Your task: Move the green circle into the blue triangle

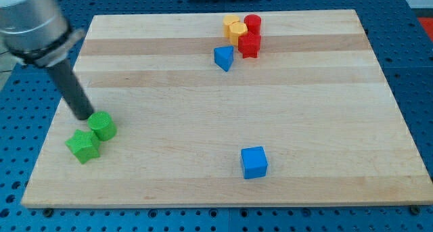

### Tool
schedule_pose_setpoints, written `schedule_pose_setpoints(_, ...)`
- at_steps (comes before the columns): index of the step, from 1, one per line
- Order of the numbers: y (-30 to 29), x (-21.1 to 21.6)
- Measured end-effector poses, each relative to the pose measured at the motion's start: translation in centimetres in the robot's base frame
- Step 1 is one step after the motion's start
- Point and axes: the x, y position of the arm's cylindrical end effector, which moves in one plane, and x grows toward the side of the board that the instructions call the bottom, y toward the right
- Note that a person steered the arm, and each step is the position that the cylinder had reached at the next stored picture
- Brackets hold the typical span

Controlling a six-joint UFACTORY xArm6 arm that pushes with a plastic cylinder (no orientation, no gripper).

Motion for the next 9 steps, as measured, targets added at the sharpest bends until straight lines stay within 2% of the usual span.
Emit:
schedule_pose_setpoints(1, 0.6, 0.3)
schedule_pose_setpoints(2, 1.4, 2.3)
schedule_pose_setpoints(4, 10.2, 2.7)
schedule_pose_setpoints(5, 13.5, 1.5)
schedule_pose_setpoints(6, 16.0, 2.1)
schedule_pose_setpoints(7, 14.8, 6.5)
schedule_pose_setpoints(8, 19.0, 5.8)
schedule_pose_setpoints(9, 17.2, -1.8)
